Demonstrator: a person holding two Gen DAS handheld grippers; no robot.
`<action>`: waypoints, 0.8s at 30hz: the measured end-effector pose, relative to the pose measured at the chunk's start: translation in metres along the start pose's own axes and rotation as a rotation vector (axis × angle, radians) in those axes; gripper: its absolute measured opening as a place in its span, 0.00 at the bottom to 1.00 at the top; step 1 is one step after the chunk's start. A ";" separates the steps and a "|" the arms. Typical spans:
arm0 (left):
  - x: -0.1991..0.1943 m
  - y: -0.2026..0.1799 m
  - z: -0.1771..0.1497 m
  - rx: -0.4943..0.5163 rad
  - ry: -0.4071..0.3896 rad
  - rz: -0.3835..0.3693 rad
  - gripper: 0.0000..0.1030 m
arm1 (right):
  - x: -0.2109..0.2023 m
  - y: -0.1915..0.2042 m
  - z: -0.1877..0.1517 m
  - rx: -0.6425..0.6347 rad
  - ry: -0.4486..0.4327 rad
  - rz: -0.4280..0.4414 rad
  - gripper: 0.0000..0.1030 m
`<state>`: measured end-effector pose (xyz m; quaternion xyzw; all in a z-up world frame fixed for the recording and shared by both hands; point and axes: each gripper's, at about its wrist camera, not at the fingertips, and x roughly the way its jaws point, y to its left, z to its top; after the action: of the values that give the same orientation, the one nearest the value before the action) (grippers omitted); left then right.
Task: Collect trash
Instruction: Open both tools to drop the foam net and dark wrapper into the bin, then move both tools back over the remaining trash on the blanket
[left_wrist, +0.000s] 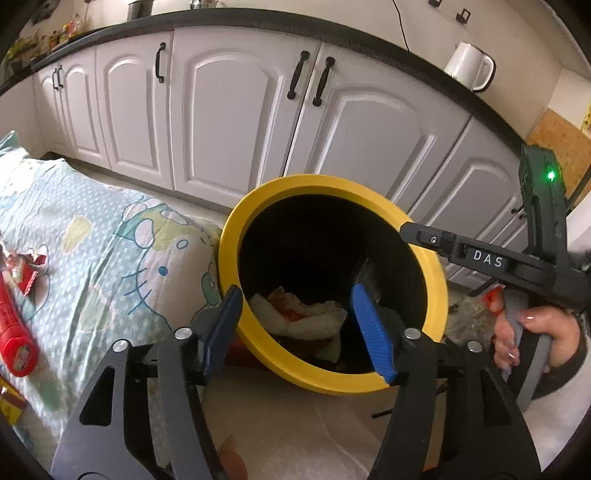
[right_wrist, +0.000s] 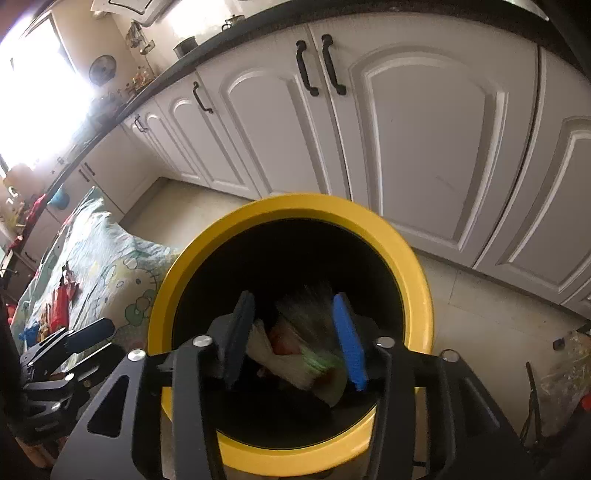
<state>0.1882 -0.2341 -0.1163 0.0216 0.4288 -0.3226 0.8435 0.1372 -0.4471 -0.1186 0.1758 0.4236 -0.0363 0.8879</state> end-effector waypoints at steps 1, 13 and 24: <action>-0.003 0.001 0.001 -0.006 -0.008 0.001 0.64 | -0.002 0.000 0.001 -0.001 -0.004 -0.001 0.46; -0.051 0.024 0.009 -0.108 -0.142 0.028 0.89 | -0.031 0.027 0.007 -0.077 -0.109 -0.046 0.66; -0.106 0.048 0.006 -0.178 -0.246 0.109 0.89 | -0.058 0.075 0.007 -0.175 -0.180 0.010 0.72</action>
<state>0.1746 -0.1430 -0.0460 -0.0695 0.3474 -0.2374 0.9045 0.1216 -0.3843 -0.0492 0.0960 0.3427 -0.0105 0.9345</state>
